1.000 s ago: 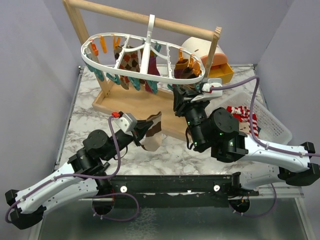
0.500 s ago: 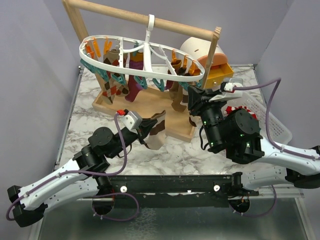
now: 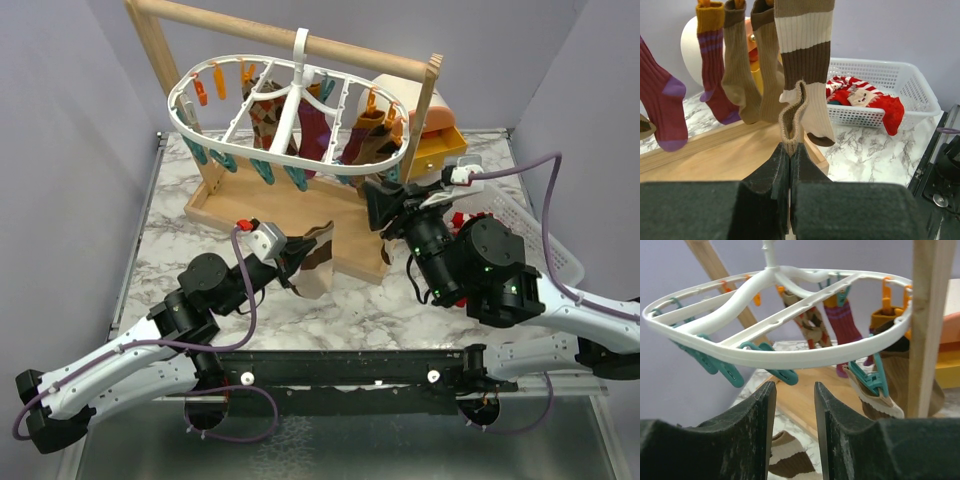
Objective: Clip the socks to the hanger
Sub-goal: Rotate the hanger at the clothesline.
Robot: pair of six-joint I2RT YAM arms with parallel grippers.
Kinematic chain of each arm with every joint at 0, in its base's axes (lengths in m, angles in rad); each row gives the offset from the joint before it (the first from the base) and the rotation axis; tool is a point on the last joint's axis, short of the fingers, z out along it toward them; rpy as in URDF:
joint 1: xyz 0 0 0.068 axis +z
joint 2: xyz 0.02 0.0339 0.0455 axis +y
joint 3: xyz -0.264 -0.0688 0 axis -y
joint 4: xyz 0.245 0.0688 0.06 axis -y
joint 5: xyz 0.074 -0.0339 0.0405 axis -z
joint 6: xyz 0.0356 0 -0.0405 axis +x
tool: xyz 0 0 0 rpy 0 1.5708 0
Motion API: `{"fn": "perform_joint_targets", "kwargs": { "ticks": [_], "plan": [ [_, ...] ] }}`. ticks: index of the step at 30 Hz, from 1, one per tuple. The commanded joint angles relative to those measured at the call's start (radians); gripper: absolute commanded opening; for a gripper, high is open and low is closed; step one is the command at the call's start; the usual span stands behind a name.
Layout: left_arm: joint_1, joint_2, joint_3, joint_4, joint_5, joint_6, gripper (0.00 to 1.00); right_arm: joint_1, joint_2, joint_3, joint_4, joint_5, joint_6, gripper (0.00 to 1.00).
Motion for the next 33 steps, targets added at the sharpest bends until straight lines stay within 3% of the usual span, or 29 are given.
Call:
{"fn": "perform_joint_targets", "kwargs": {
  "ticks": [1,10,19,33],
  "plan": [
    [0.004,-0.024,0.023,0.003,0.012,0.027,0.0,0.0,0.025,0.054,-0.124,-0.18,0.077,0.43],
    [0.004,-0.054,0.014,-0.024,-0.008,0.029,0.0,0.0,0.167,0.116,-0.113,-0.21,0.077,0.63],
    [0.004,-0.095,0.001,-0.035,-0.023,0.032,0.0,0.001,0.202,0.043,0.175,-0.114,0.044,0.65],
    [0.004,-0.118,-0.01,-0.073,-0.038,0.041,0.0,-0.026,0.138,-0.005,0.239,0.13,-0.023,0.69]
  ]
}}
